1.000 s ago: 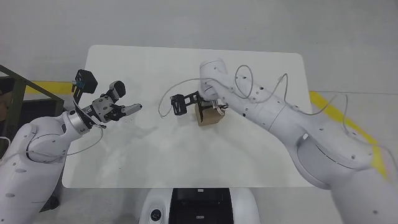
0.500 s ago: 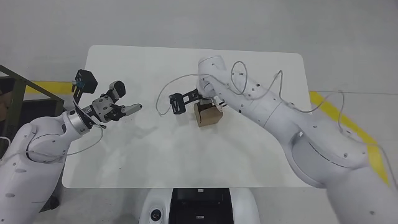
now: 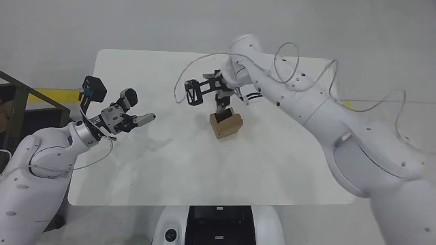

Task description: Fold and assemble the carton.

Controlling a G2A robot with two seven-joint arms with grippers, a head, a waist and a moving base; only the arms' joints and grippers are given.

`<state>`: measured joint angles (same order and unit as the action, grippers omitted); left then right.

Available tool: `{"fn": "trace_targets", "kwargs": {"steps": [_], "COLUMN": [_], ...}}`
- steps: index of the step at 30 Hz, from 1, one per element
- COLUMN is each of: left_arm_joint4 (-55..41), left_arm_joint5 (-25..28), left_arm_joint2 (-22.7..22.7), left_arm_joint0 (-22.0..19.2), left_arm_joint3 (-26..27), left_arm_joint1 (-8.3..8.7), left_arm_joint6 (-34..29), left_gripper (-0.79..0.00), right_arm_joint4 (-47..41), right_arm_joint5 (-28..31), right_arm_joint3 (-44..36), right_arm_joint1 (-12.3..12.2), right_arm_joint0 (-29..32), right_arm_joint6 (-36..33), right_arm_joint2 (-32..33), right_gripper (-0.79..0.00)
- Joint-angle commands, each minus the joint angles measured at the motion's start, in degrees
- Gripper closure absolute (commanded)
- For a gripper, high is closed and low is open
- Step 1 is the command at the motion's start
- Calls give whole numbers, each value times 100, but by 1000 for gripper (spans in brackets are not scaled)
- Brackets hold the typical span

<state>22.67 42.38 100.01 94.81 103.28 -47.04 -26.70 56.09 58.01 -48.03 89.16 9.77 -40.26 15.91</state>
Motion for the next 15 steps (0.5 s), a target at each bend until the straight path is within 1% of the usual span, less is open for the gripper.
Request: {"fn": "trace_targets", "kwargs": {"steps": [1, 5, 11, 13, 15], "left_arm_joint4": [0, 0, 12, -47, -128], "left_arm_joint5": [0, 0, -21, 24, 167], "left_arm_joint2": [0, 0, -8, -181, -273], "left_arm_joint0": [0, 0, 4, 36, -42], "left_arm_joint3": [0, 0, 3, 64, 54], "left_arm_joint1": [0, 0, -1, -7, 5], "left_arm_joint6": [0, 0, -1, -154, -366], "left_gripper": [-785, -785, -785, -785, -785], "right_arm_joint4": [73, 185, 147, 92, 83], "right_arm_joint5": [-1, -1, -1, -1, -1], "right_arm_joint3": [-138, -405, -592, -649, -779], "right_arm_joint1": [-143, -490, -1093, -1323, -1558], "right_arm_joint0": [23, 81, 251, 287, 328], "right_arm_joint6": [239, 719, 1454, 1784, 2169], "right_arm_joint2": [112, 306, 505, 495, 425], "right_gripper": [-785, -785, -785, -785, -785]}}
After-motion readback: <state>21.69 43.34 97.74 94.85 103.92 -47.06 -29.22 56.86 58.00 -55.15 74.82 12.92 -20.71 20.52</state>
